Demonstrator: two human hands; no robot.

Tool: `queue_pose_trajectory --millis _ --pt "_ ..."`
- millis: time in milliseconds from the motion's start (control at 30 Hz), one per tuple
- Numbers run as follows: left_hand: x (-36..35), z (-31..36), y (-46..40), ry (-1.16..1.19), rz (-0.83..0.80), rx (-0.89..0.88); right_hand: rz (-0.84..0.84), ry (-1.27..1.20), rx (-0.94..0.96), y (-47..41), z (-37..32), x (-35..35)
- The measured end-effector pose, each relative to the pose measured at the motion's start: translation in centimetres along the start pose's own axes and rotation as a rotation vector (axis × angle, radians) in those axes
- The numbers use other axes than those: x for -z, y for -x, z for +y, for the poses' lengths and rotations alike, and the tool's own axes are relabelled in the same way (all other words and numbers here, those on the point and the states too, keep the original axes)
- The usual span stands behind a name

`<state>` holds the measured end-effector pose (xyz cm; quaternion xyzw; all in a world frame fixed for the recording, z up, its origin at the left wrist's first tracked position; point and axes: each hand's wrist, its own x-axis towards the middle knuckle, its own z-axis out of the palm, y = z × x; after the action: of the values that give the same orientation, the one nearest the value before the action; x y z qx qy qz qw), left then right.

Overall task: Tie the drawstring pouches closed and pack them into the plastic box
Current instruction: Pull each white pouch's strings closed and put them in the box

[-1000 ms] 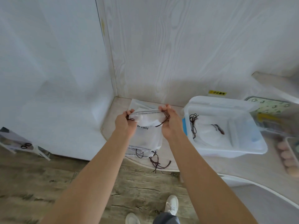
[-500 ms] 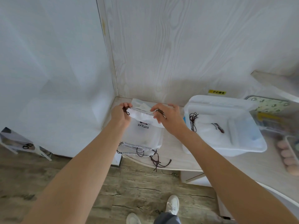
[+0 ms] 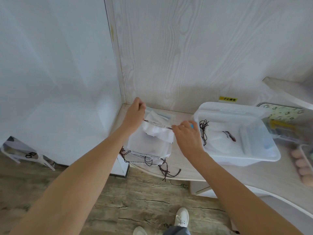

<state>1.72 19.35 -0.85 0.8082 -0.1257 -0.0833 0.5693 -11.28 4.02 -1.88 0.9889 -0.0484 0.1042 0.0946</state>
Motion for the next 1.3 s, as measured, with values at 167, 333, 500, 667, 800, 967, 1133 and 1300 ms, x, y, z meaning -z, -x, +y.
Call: queue_pose_trajectory --millis 167,333,500,667,800,967,1133,1300 --pt "0.7 -0.6 1.1 -0.655 -0.314 -0.334 -0.07 0.114 -0.023 -0.9 -0.1 0.6" --pt "1.2 -2.0 1.3 -0.853 -0.445 -0.382 -0.252 0.037 -0.051 -1.7 0.0 0.1" --pt "2.3 -2.4 1.2 -0.791 -0.436 -0.335 -0.228 0.041 -0.104 -2.0 0.5 -0.1" --pt "2.5 -2.5 1.0 -0.805 -0.404 -0.301 -0.248 -0.024 -0.165 -1.6 0.2 0.2" --pt "1.6 -2.2 1.2 -0.867 -0.265 -0.322 -0.28 -0.252 -0.408 -2.4 -0.1 0.3" --pt "1.0 -2.3 2.2 -0.978 0.048 -0.394 -0.389 -0.819 -0.673 -2.7 0.0 1.3" --pt "0.4 -0.7 2.6 -0.962 0.001 -0.142 -0.356 -1.269 -0.717 -2.2 -1.0 2.0" --pt "0.3 0.1 2.3 0.13 -0.009 0.409 -0.35 -1.906 -0.719 -1.8 -1.9 2.6"
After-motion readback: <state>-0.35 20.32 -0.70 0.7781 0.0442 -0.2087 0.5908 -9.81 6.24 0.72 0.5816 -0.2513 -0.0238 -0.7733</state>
